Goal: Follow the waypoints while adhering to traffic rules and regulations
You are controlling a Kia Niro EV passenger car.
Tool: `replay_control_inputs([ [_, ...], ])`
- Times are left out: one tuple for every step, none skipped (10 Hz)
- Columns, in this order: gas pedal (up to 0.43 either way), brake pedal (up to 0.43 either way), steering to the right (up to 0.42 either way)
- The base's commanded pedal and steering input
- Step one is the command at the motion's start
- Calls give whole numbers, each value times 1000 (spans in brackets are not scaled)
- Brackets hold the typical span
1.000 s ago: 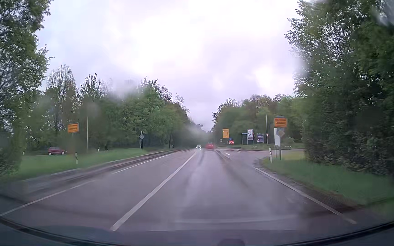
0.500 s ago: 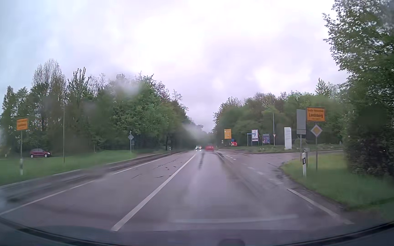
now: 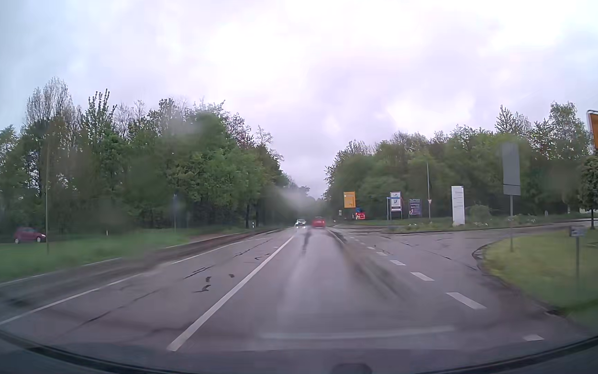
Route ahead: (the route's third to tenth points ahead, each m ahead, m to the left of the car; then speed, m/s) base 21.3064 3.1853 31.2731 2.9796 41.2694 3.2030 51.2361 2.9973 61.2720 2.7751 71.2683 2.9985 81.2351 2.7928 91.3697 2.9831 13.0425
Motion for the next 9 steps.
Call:
replay_control_inputs([
  [130, 0, -4],
  [130, 0, -4],
  [130, 0, -4],
  [130, 0, -4],
  [130, 0, -4],
  [130, 0, -4],
  [130, 0, -4],
  [130, 0, -4],
  [130, 0, -4],
])
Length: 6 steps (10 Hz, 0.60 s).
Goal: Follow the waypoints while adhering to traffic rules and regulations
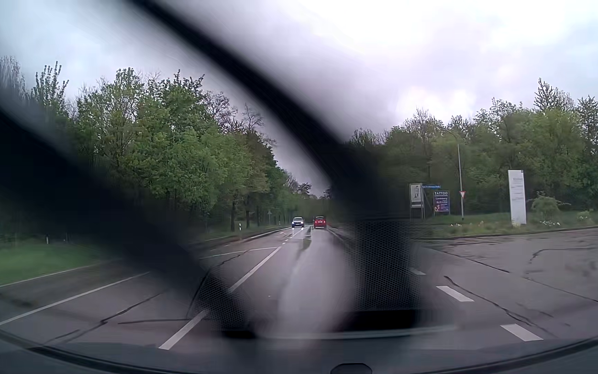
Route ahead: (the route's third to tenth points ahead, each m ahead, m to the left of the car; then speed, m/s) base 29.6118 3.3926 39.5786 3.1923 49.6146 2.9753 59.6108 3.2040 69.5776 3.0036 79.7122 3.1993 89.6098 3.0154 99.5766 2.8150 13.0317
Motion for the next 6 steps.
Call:
replay_control_inputs([
  [118, 0, -4],
  [118, 0, -4],
  [118, 0, -4],
  [118, 0, -4],
  [118, 0, -4],
  [118, 0, -4],
])
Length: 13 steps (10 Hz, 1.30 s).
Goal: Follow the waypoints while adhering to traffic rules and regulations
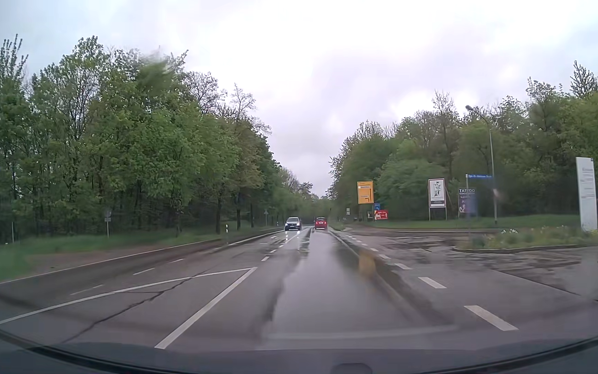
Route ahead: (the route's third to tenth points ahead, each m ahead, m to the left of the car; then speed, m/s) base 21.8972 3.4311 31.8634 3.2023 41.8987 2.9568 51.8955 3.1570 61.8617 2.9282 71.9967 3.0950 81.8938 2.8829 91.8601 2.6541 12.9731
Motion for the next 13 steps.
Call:
replay_control_inputs([
  [118, 0, -4],
  [118, 0, -4],
  [118, 0, -4],
  [118, 0, -4],
  [118, 0, -4],
  [118, 0, -3],
  [130, 0, -2],
  [130, 0, -2],
  [130, 0, -2],
  [130, 0, -2],
  [130, 0, -2],
  [130, 0, -2],
  [130, 0, -2],
])
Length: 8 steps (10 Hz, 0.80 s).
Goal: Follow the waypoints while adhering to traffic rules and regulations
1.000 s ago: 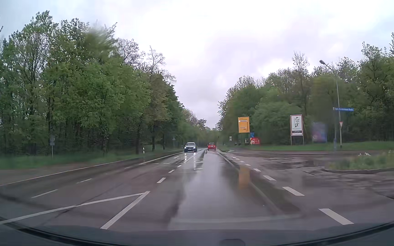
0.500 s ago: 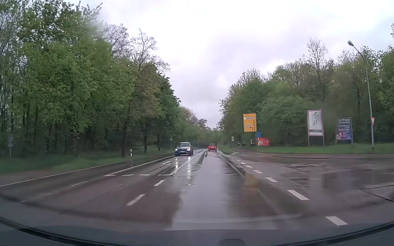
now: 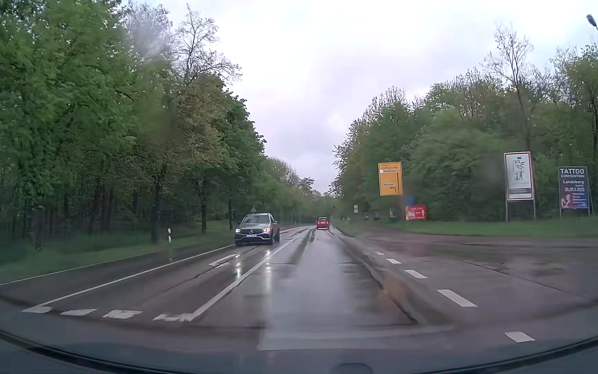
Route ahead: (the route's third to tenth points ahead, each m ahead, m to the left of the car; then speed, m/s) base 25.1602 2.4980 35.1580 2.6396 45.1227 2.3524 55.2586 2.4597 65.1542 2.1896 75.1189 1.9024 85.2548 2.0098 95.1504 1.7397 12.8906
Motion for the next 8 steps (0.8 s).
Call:
replay_control_inputs([
  [130, 0, -2],
  [130, 0, -2],
  [130, 0, -1],
  [118, 0, -1],
  [118, 0, -1],
  [118, 0, -1],
  [118, 0, -1],
  [118, 0, -1],
])
